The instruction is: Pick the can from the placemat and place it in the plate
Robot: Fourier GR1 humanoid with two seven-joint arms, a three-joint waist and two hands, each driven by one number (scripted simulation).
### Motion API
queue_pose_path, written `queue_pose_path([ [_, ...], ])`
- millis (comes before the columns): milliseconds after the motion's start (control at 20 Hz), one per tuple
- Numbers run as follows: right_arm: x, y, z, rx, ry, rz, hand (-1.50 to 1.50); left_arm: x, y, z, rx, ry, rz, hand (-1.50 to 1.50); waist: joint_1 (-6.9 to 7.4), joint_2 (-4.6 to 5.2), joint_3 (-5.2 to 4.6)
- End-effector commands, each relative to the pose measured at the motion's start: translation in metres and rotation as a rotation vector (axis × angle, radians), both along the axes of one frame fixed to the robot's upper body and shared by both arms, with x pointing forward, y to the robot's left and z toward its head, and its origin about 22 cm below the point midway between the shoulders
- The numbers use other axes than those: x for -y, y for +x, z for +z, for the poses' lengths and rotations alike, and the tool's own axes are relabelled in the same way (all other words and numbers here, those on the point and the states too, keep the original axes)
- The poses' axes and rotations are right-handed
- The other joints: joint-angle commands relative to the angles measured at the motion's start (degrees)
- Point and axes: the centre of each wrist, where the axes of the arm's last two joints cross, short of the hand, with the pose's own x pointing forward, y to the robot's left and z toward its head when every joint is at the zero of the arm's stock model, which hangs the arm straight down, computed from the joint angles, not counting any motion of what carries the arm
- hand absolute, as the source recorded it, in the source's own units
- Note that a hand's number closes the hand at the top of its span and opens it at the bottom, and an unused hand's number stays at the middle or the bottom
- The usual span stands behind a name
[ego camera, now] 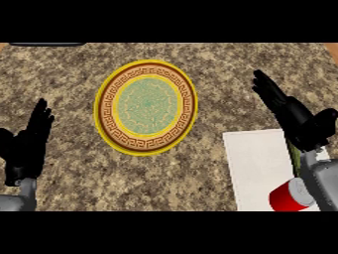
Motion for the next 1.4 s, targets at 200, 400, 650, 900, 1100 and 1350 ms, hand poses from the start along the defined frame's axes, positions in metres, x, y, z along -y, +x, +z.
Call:
queue_pose_path([
  [200,-0.091,-0.002,0.010,0.022,0.054,0.180,1.50,0.012,0.035,0.063,0.274,0.130,-0.268,0.00,0.61,-1.29,0.80],
  [400,-0.039,-0.004,-0.008,0.024,-0.766,0.052,1.50,0.018,0.030,0.070,0.279,0.110,-0.318,0.00,0.18,-2.58,-0.01],
  [650,-0.091,-0.069,-0.061,-0.010,-0.233,-0.295,-1.50,0.005,0.033,0.079,0.289,0.103,-0.317,0.00,-1.30,-1.78,0.93],
  [900,-0.087,-0.102,-0.047,0.161,-0.146,-0.365,-1.50,-0.008,0.034,0.075,0.288,0.087,-0.352,0.00,-0.21,-1.50,0.84],
  [1100,-0.073,-0.116,0.004,0.237,-0.258,-0.383,-1.50,-0.003,0.032,0.083,0.320,0.082,-0.355,0.00,-0.10,-1.57,0.78],
  [1350,-0.054,-0.098,0.034,0.089,-0.589,-0.387,-1.50,-0.002,0.042,0.080,0.286,0.092,-0.354,0.00,0.04,-1.41,0.62],
])
